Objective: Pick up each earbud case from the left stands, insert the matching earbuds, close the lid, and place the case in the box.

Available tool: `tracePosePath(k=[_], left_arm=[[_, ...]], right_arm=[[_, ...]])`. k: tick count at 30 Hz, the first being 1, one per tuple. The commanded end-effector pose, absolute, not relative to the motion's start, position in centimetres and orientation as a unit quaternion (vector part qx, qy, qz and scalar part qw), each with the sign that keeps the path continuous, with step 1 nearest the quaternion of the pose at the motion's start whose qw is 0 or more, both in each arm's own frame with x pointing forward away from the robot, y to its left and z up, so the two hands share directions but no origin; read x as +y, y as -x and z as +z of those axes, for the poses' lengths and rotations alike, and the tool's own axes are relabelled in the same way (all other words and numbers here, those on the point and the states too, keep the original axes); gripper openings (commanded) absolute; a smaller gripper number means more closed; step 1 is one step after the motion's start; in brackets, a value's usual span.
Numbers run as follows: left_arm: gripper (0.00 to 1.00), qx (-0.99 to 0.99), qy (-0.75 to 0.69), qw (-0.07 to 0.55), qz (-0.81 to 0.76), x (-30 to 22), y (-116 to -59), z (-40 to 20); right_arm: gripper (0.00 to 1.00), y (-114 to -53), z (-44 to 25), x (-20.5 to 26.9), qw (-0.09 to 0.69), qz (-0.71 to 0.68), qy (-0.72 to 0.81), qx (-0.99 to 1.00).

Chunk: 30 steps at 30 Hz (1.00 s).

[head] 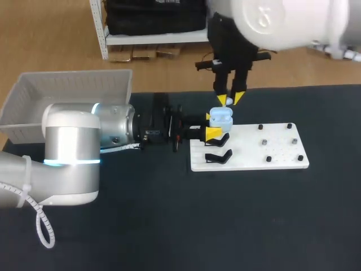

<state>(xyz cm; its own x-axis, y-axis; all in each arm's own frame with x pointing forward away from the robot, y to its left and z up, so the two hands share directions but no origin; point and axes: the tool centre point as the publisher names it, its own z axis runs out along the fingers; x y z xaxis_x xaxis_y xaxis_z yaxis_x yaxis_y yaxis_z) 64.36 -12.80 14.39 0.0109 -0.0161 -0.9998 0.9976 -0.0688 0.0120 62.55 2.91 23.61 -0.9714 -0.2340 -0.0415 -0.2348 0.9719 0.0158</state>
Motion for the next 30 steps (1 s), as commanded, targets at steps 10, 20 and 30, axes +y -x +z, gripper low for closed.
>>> tracePosePath(k=[10, 20, 30], left_arm=[[0.0, 0.475, -0.515, 0.491, -0.518, -12.8, -64.3, 14.3], [0.0, 0.475, -0.515, 0.491, -0.518, -12.8, -64.3, 14.3], [0.0, 0.475, -0.515, 0.491, -0.518, -12.8, -64.3, 14.3]], right_arm=[[0.0, -63.4, 22.2, 4.0, -0.017, -0.021, 0.141, 0.99], [0.0, -62.7, 21.5, 4.6, -0.005, -0.032, 0.139, 0.99], [0.0, -62.2, 20.7, 4.6, -0.007, -0.029, 0.136, 0.99]])
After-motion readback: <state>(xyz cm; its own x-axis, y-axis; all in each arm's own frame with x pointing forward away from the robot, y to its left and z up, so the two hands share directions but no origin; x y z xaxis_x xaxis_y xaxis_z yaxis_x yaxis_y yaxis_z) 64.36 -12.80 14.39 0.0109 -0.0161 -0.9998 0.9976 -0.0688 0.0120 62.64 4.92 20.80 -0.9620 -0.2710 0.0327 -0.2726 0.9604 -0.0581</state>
